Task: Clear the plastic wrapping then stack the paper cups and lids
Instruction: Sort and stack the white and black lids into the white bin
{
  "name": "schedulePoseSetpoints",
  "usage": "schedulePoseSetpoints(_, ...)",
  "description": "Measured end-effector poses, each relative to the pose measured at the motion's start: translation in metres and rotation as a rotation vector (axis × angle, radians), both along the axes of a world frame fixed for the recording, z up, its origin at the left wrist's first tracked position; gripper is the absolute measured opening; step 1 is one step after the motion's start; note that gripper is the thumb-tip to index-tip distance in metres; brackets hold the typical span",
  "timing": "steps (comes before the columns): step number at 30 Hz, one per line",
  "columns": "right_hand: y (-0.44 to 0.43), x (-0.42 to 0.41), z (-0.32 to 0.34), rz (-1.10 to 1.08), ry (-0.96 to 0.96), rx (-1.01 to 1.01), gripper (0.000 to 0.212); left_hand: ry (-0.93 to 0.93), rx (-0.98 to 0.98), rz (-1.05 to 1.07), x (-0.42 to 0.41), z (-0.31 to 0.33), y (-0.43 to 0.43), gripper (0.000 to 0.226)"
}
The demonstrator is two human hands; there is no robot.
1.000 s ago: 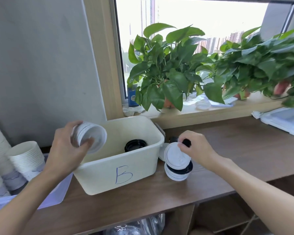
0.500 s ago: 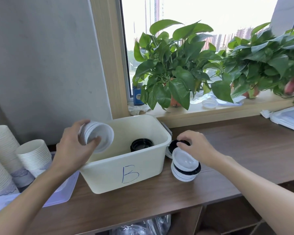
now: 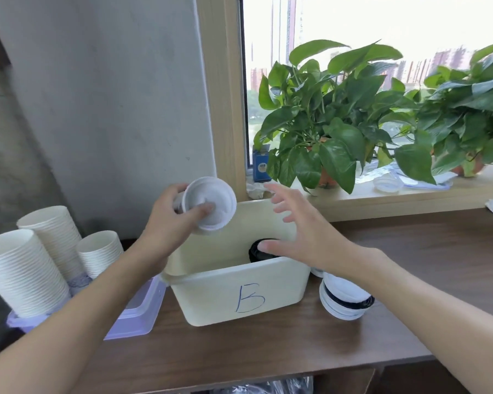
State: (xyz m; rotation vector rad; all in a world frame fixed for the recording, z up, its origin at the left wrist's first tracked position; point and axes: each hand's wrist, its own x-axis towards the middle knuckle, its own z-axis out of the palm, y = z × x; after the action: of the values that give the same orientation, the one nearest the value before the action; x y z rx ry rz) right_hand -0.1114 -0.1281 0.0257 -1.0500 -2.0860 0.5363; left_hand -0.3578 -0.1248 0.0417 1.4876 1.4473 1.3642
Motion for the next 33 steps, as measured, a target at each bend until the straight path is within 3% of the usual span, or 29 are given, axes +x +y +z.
schedulePoseSetpoints(5, 0.012, -0.058, 0.014, 0.180, -0.068, 0.051, 0.105, -0.177, -0.218, -0.226, 0.001, 0.016, -0.001, 0.027)
schedulePoseSetpoints(18, 0.047, -0.095, 0.003, 0.193, -0.010, -0.007, 0.074, -0.141, -0.309, -0.298, -0.023, 0.012, 0.009, 0.025)
schedulePoseSetpoints(23, 0.056, -0.100, -0.004, 0.197, 0.024, -0.064, 0.072, -0.050, -0.308, -0.327, -0.026, 0.011, 0.013, 0.028)
schedulePoseSetpoints(25, 0.061, -0.103, -0.006, 0.184, 0.033, -0.072, 0.072, 0.030, -0.248, -0.266, -0.023, 0.010, 0.013, 0.026)
schedulePoseSetpoints(29, 0.068, -0.102, -0.012, 0.170, 0.004, -0.093, 0.069, 0.507, -0.025, 0.010, -0.030, 0.004, 0.016, 0.043)
schedulePoseSetpoints(33, 0.073, -0.096, -0.025, 0.205, -0.154, -0.122, 0.069, 0.676, 0.054, 0.017, -0.053, -0.014, 0.025, 0.046)
